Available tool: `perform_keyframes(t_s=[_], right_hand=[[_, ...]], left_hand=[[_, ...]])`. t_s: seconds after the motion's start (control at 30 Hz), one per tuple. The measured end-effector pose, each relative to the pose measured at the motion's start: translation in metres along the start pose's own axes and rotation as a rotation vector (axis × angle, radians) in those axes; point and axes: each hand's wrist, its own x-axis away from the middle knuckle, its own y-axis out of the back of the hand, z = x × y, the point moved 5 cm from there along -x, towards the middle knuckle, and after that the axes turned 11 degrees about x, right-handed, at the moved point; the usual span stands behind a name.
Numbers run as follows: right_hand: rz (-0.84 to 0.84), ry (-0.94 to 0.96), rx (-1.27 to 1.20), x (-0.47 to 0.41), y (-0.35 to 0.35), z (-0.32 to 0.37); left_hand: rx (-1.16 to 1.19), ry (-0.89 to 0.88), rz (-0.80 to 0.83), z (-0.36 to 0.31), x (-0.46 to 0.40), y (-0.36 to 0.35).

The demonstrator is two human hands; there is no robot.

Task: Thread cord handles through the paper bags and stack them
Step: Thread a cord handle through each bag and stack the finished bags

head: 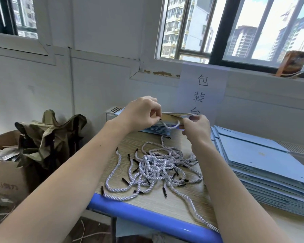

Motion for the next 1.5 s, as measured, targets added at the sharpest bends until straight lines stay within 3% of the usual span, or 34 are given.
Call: perform_keyframes(t_s=[0.4,0.57,0.7,0.87,1.03,1.2,1.37,1.5], right_hand=[[0.016,0.015,0.025,-0.006,-0.004,-0.006],[0.007,0.019,0.038,-0.008,-0.003,-0.007],[0.008,0.017,0.035,-0.009,-0.002,-0.008],[0.015,0.012,0.034,-0.009,-0.003,-0.008],[0.019,0.015,0.031,-0.010,-0.004,-0.008],[0.020,0.016,0.040,-0.009,-0.005,-0.009],[0.009,0.009,0.029,-0.010,-0.003,-0.011],[0.002,0.001,0.030,-0.011,-0.001,-0.010]], left_hand=[[-0.221,0.228,-0.086,0.017,0.003,0.006],[0.049,0.054,0.005,0.006,0.004,0.003],[-0.023,0.031,0.101,0.002,0.002,-0.011],[-0.069,0.024,0.032,0.006,0.002,-0.011],[-0.137,0.089,-0.191,0.014,0.002,-0.005],[-0.209,0.150,-0.204,0.022,0.003,-0.011],[0.147,0.138,-0.114,0.022,0.002,0.007],[0.321,0.242,-0.081,0.024,0.010,0.026]])
